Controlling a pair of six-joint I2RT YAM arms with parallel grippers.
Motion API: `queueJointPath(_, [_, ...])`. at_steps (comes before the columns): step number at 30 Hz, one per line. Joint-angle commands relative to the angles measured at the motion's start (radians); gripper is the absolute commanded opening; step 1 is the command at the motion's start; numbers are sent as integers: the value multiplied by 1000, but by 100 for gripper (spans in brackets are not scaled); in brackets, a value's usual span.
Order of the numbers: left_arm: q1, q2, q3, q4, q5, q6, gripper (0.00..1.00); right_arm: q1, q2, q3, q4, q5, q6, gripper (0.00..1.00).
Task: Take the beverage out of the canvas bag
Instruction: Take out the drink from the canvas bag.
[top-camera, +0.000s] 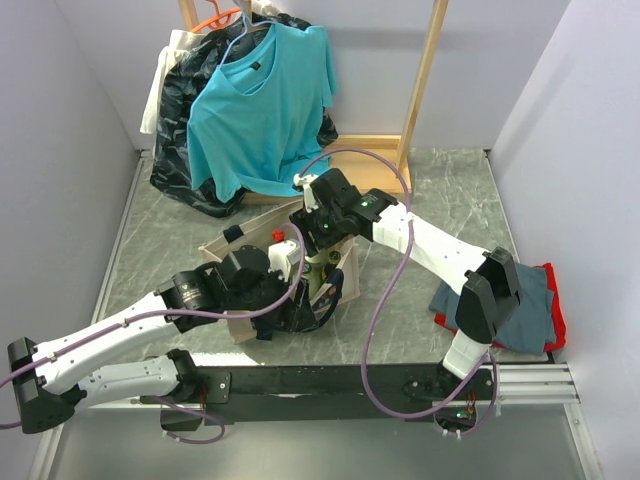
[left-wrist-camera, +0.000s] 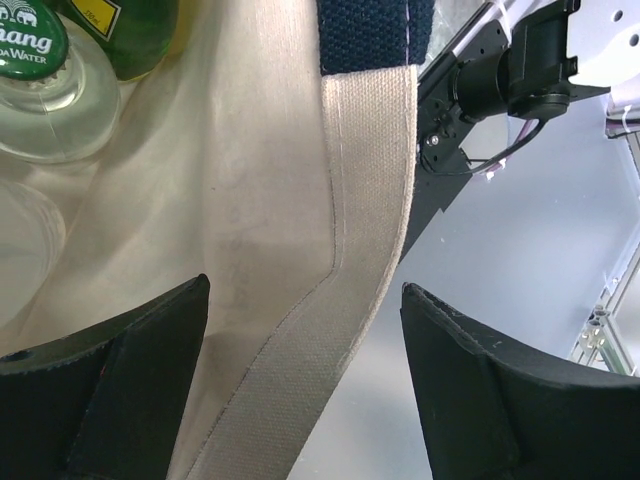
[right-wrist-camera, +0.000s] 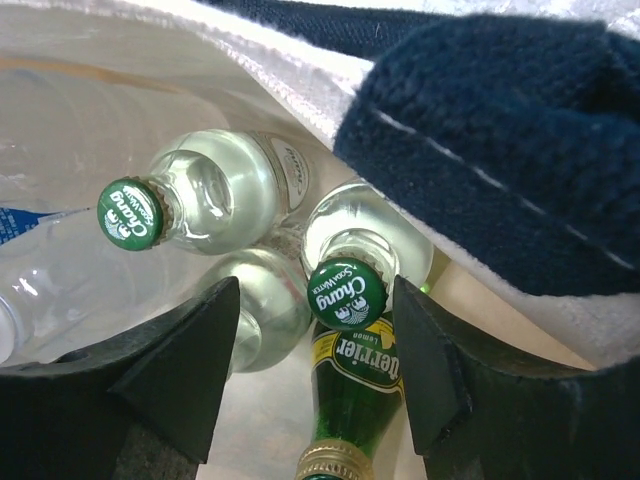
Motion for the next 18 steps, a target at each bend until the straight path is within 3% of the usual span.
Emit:
queueJointPath(1, [-6, 1, 23, -62, -24, 12, 84, -5, 18, 22, -60, 45, -4, 71])
queueJointPath(7, [-6, -9, 29, -68, -47, 14, 84, -5, 36, 25, -58, 55, -1, 69])
queueJointPath(18, [-6, -24, 26, -60, -72, 3, 85, 0, 61, 45, -52, 51, -9, 41])
